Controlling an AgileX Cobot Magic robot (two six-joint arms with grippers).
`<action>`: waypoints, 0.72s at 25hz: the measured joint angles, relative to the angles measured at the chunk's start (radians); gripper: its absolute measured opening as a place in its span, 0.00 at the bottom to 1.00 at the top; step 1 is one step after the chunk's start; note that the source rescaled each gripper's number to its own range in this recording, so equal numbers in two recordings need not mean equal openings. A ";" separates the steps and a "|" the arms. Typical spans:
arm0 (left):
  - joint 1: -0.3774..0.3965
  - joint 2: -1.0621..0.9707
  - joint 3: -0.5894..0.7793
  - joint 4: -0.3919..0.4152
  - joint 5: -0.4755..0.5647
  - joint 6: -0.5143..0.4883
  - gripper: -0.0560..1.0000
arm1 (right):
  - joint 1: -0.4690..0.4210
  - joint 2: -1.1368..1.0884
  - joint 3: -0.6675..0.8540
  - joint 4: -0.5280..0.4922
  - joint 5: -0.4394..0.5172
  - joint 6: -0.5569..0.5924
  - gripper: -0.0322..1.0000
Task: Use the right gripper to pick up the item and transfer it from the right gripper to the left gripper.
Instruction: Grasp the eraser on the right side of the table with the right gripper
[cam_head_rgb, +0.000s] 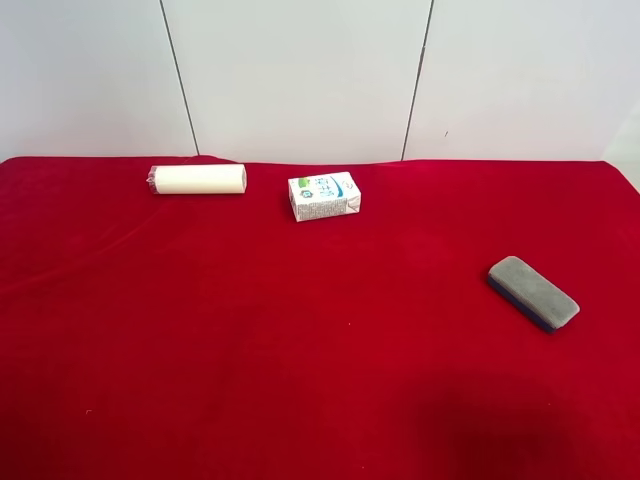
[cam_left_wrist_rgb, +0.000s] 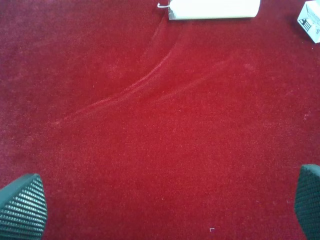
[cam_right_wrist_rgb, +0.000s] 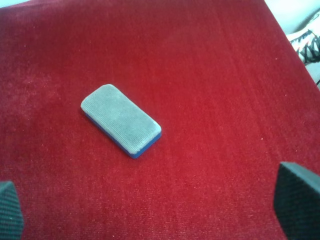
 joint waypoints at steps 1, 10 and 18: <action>0.000 0.000 0.000 0.000 0.000 0.000 1.00 | 0.000 0.000 0.000 0.000 0.000 0.000 1.00; 0.000 0.000 0.000 0.000 0.000 0.000 1.00 | 0.000 0.127 0.001 0.030 0.000 0.000 1.00; 0.000 0.000 0.000 0.000 0.000 0.000 1.00 | 0.000 0.402 0.001 0.039 -0.001 0.000 1.00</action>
